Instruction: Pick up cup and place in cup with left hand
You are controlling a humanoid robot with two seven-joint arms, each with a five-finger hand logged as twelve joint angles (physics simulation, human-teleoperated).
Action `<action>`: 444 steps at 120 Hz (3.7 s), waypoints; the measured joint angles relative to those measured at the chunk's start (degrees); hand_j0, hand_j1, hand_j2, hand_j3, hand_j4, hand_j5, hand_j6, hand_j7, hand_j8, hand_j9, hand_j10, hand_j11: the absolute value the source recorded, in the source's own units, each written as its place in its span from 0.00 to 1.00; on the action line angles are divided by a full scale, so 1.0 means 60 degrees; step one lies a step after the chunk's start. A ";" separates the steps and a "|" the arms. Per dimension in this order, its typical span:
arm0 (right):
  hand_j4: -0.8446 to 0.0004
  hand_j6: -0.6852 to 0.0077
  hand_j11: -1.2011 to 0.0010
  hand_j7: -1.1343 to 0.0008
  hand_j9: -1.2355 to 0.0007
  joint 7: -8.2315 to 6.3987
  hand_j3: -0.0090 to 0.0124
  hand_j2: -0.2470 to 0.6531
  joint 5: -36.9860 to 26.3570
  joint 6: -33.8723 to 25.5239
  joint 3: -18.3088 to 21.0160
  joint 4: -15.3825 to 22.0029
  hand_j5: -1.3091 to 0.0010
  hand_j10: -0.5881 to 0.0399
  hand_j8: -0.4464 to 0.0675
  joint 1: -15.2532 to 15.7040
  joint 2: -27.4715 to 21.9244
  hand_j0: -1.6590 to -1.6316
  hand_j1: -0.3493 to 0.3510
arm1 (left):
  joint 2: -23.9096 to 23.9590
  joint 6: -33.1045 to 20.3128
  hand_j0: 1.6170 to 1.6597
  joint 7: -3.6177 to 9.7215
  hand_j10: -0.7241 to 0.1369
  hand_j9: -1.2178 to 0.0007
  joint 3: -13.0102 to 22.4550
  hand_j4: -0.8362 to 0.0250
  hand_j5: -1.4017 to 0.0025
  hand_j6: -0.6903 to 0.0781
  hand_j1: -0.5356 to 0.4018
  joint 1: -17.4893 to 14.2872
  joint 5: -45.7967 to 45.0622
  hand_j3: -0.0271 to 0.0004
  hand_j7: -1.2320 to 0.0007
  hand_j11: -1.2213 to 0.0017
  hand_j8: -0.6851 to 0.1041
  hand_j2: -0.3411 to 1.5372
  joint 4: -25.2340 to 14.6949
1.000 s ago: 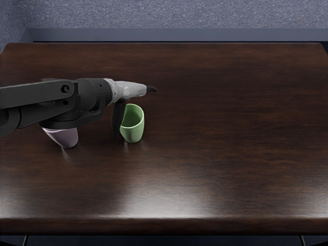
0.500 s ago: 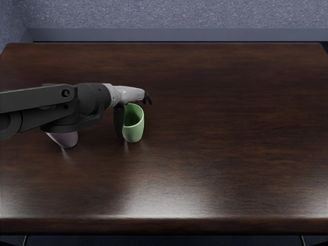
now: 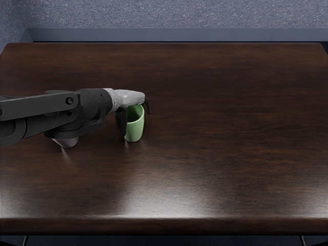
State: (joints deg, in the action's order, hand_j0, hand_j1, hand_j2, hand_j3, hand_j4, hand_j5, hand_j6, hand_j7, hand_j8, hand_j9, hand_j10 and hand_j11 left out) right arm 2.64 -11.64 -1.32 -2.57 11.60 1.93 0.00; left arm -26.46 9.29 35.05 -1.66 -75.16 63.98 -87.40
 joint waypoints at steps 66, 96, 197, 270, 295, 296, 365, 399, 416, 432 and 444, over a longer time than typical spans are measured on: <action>0.97 0.95 0.97 0.97 0.97 0.0004 0.42 0.27 0.0002 0.0000 -0.0010 0.0000 0.98 0.90 0.82 -0.0030 0.0000 0.04 0.04 | -0.0123 0.0247 0.87 -0.0007 0.41 0.52 -0.0209 0.48 0.58 0.48 0.46 -0.0524 -0.0172 0.99 0.52 0.51 0.53 0.24 -0.0075; 0.97 0.95 0.97 0.97 0.97 0.0000 0.42 0.27 0.0003 0.0000 -0.0006 0.0000 0.98 0.90 0.82 -0.0038 0.0000 0.04 0.04 | -0.0765 0.1285 0.88 -0.0008 0.40 0.52 -0.1248 0.47 0.58 0.45 0.47 -0.0890 -0.0497 0.99 0.52 0.51 0.51 0.23 -0.0341; 0.97 0.95 0.97 0.97 0.97 0.0014 0.42 0.27 0.0006 0.0000 -0.0040 0.0000 0.98 0.90 0.82 -0.0058 0.0000 0.04 0.04 | -0.4749 0.4259 0.79 -0.0008 0.41 0.45 -0.3536 0.42 0.53 0.49 0.43 -0.0907 -0.2663 0.99 0.45 0.44 0.55 0.24 -0.1755; 0.97 0.95 0.97 0.97 0.97 0.0015 0.42 0.27 0.0007 0.0000 -0.0054 0.0021 0.98 0.90 0.82 -0.0071 0.0000 0.04 0.04 | -0.5827 0.4309 0.74 -0.0008 0.45 0.43 -0.3498 0.40 0.50 0.53 0.40 -0.0457 -0.2450 0.99 0.43 0.41 0.59 0.25 -0.1740; 0.97 0.95 0.97 0.97 0.97 0.0015 0.42 0.27 0.0007 0.0000 -0.0055 0.0041 0.98 0.90 0.82 -0.0071 0.0000 0.04 0.04 | -0.5779 0.4309 0.76 -0.0007 0.45 0.43 -0.3470 0.40 0.51 0.54 0.41 -0.0157 -0.2180 0.99 0.43 0.42 0.60 0.24 -0.1715; 0.97 0.95 0.97 0.97 0.97 0.0015 0.42 0.27 0.0007 0.0000 -0.0055 0.0041 0.98 0.90 0.82 -0.0071 0.0000 0.04 0.04 | -0.5769 0.4310 0.76 -0.0007 0.46 0.43 -0.3460 0.40 0.51 0.54 0.41 -0.0150 -0.2169 0.99 0.43 0.42 0.59 0.24 -0.1711; 0.97 0.95 0.97 0.97 0.97 0.0001 0.42 0.27 0.0007 0.0000 -0.0064 0.0023 0.98 0.90 0.82 -0.0113 0.0000 0.04 0.04 | -0.5478 0.4307 0.77 -0.0007 0.45 0.43 -0.3182 0.40 0.51 0.52 0.42 0.0055 -0.1313 0.99 0.44 0.43 0.58 0.24 -0.1562; 0.97 0.95 0.97 0.97 0.97 0.0000 0.42 0.27 0.0007 0.0000 -0.0056 0.0014 0.98 0.90 0.82 -0.0116 0.0000 0.04 0.04 | -0.5418 0.4302 0.80 -0.0008 0.43 0.43 -0.3167 0.40 0.51 0.51 0.43 0.0193 -0.1298 0.99 0.44 0.43 0.57 0.24 -0.1626; 0.97 0.95 0.97 0.97 0.97 0.0000 0.42 0.27 0.0007 0.0000 -0.0055 0.0012 0.98 0.90 0.82 -0.0117 0.0000 0.04 0.04 | -0.5390 0.4292 0.81 -0.0008 0.42 0.44 -0.3156 0.39 0.51 0.49 0.45 0.0193 -0.1294 0.99 0.44 0.43 0.55 0.23 -0.1621; 0.97 0.95 0.97 0.97 0.97 0.0000 0.42 0.27 0.0006 0.0000 -0.0055 0.0013 0.98 0.90 0.82 -0.0117 0.0000 0.04 0.04 | -0.5310 0.4293 0.83 -0.0008 0.40 0.44 -0.3153 0.39 0.52 0.48 0.45 0.0193 -0.1281 0.99 0.45 0.44 0.54 0.22 -0.1595; 0.97 0.95 0.97 0.97 0.97 0.0000 0.42 0.27 0.0007 0.0000 -0.0055 0.0011 0.98 0.90 0.82 -0.0117 0.0000 0.04 0.04 | -0.5157 0.4283 0.84 -0.0008 0.40 0.44 -0.3153 0.39 0.52 0.47 0.46 0.0193 -0.1136 0.99 0.45 0.44 0.53 0.22 -0.1575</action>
State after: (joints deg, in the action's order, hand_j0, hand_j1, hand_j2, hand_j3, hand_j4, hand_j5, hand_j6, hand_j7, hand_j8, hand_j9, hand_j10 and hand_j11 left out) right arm 2.64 -11.60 -1.32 -2.90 11.66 1.23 0.00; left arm -57.40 34.99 35.00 -20.58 -74.00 57.16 -96.85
